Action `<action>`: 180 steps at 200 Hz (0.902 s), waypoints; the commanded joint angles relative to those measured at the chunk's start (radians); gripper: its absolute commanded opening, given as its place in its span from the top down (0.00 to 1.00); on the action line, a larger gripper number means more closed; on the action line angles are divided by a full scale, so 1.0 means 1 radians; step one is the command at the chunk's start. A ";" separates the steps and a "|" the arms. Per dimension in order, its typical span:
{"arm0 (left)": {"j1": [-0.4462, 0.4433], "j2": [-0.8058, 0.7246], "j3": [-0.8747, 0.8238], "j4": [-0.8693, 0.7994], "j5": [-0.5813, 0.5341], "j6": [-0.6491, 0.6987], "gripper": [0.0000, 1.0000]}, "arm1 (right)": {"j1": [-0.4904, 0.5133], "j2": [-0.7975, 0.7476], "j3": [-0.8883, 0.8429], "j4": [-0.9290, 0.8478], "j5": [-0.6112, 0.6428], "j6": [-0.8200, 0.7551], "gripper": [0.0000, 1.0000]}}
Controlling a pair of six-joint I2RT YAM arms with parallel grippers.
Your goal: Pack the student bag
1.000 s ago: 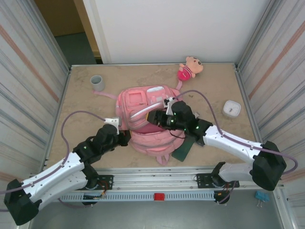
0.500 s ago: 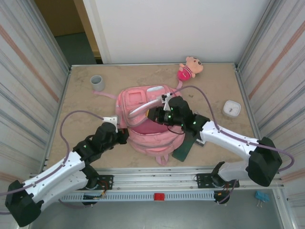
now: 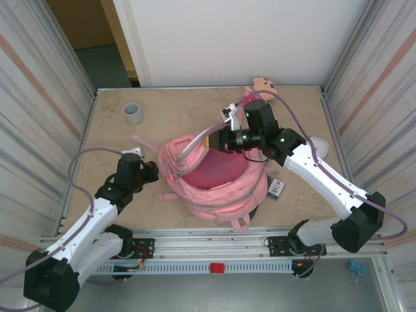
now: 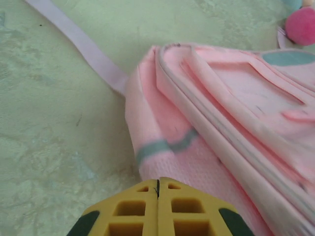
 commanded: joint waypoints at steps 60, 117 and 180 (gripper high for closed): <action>0.059 0.126 0.077 0.091 0.037 0.036 0.98 | -0.004 -0.053 -0.002 0.131 0.014 -0.019 0.99; 0.050 -0.090 -0.036 0.108 0.396 -0.119 0.55 | -0.024 -0.040 -0.058 0.188 0.073 -0.012 0.98; -0.129 -0.265 -0.140 0.163 0.423 -0.078 0.45 | -0.024 -0.005 -0.053 0.224 0.039 0.005 0.98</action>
